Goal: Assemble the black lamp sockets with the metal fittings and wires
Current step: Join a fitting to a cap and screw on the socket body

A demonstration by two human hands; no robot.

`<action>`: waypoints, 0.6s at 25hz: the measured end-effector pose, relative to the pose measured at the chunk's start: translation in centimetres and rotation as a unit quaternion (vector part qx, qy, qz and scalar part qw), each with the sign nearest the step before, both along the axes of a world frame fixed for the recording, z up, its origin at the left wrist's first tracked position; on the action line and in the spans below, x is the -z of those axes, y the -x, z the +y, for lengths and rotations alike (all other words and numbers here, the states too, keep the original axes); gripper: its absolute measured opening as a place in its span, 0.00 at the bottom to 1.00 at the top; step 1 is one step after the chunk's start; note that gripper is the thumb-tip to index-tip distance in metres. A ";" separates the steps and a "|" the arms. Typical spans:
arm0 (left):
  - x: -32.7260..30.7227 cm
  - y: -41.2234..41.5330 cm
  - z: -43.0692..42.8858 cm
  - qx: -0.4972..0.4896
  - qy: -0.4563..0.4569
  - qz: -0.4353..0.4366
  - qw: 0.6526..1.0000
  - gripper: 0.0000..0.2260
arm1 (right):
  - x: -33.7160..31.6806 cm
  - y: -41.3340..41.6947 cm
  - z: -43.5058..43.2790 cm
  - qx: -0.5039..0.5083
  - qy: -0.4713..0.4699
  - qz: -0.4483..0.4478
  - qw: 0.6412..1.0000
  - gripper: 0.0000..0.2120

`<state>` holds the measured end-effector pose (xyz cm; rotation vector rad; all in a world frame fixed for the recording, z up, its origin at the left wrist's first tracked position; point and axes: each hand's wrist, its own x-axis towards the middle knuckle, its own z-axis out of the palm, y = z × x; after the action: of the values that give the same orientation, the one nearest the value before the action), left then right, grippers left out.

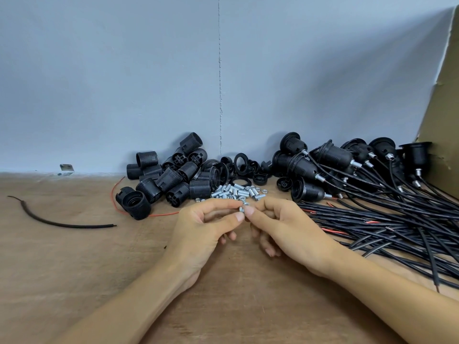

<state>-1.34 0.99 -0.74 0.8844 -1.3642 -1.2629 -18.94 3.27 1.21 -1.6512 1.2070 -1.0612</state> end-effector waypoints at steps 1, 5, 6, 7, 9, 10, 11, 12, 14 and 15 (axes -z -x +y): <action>-0.1 0.0 0.0 0.004 0.000 -0.001 1.000 0.10 | 0.1 0.0 0.0 0.001 0.004 0.004 1.000 0.17; -0.3 0.1 0.2 0.029 -0.006 0.008 1.000 0.15 | 0.1 -0.2 0.0 0.016 0.002 -0.009 1.000 0.21; -0.2 0.1 0.0 0.026 -0.012 0.012 1.000 0.16 | 0.1 -0.3 0.1 0.018 0.000 -0.017 1.000 0.21; -0.2 0.1 -0.1 0.017 -0.019 0.010 1.000 0.16 | 0.0 -0.3 0.1 0.019 0.000 -0.024 1.000 0.21; 0.0 0.1 -0.2 0.007 -0.023 -0.022 0.999 0.17 | 0.0 -0.2 0.1 0.025 -0.001 -0.037 0.999 0.23; 0.1 0.1 -0.3 0.009 -0.022 -0.039 0.999 0.19 | 0.1 -0.2 0.1 0.030 -0.002 -0.041 0.999 0.23; 0.1 0.2 -0.3 0.011 -0.023 -0.044 0.999 0.20 | 0.1 -0.2 0.1 0.033 -0.002 -0.041 0.999 0.23; 0.0 0.2 -0.2 0.014 -0.023 -0.039 0.999 0.18 | 0.1 -0.2 0.1 0.034 0.000 -0.038 0.999 0.23; -0.2 0.2 -0.1 0.013 -0.026 -0.018 0.999 0.16 | 0.1 -0.2 0.1 0.030 0.004 -0.033 0.999 0.23; -0.2 0.2 -0.2 0.006 -0.028 -0.019 0.999 0.16 | 0.2 -0.2 0.1 0.027 0.004 -0.033 0.999 0.23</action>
<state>-1.55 0.82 -0.50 0.9453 -1.3710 -1.3047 -18.73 3.34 1.05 -1.5860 1.2121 -1.1466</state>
